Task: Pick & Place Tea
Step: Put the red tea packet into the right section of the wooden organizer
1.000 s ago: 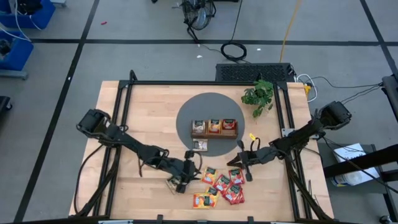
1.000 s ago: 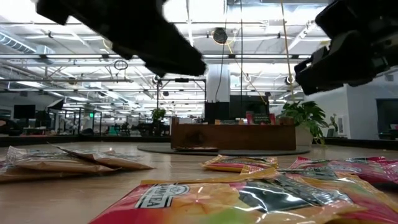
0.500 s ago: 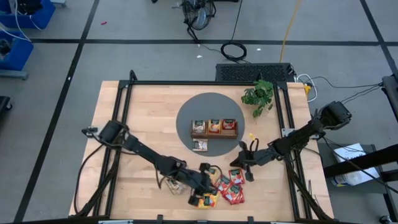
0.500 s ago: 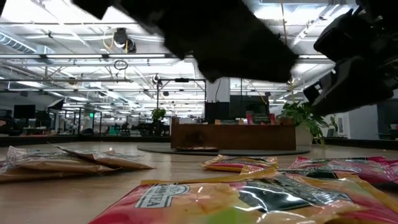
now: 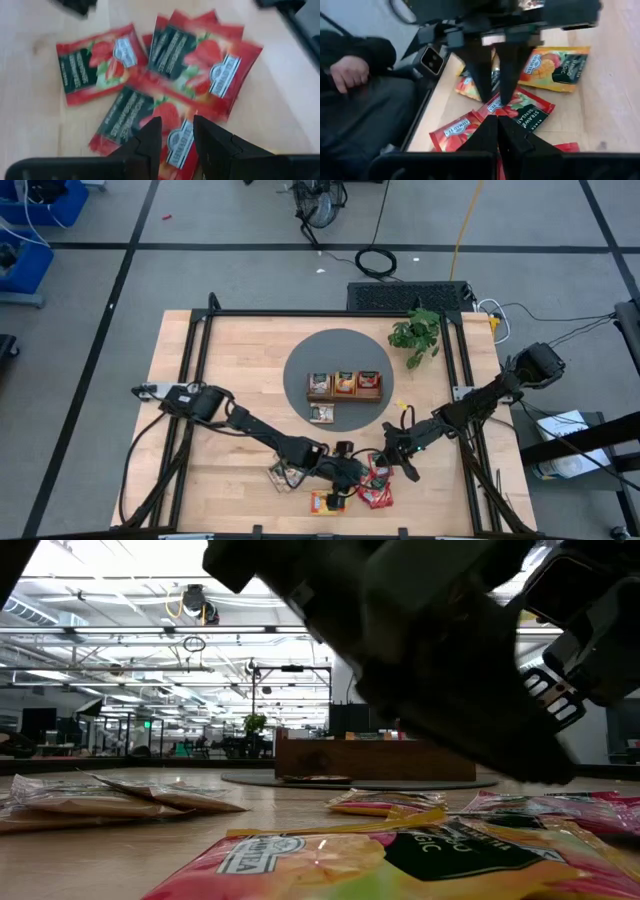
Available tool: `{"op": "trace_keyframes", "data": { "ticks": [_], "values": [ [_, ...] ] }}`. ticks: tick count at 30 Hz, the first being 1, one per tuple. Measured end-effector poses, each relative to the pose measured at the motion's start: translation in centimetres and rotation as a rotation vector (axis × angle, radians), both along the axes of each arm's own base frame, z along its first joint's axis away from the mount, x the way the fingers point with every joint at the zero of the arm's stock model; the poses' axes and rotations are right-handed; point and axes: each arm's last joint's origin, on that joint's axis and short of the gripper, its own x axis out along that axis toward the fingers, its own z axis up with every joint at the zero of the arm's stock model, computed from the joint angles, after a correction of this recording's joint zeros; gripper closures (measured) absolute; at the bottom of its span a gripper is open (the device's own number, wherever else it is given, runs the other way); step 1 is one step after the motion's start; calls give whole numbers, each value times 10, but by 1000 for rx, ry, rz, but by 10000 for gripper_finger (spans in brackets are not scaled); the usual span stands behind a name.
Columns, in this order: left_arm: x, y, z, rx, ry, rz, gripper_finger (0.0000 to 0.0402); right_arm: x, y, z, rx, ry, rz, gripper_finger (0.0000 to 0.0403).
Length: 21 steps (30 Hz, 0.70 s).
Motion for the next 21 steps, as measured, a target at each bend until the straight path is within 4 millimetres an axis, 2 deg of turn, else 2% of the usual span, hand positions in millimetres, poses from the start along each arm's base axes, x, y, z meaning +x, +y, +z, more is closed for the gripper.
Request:
{"op": "trace_keyframes", "data": {
  "ticks": [9,13,21],
  "values": [
    [-10,-8,2,18,71,-23,287,-1,-2,-5,129,137,-118,400],
    [-7,1,1,12,92,19,287,-1,-4,-6,182,178,-186,389],
    [-6,7,0,25,92,32,287,-5,-8,-15,155,274,-312,353]
  ]
}}
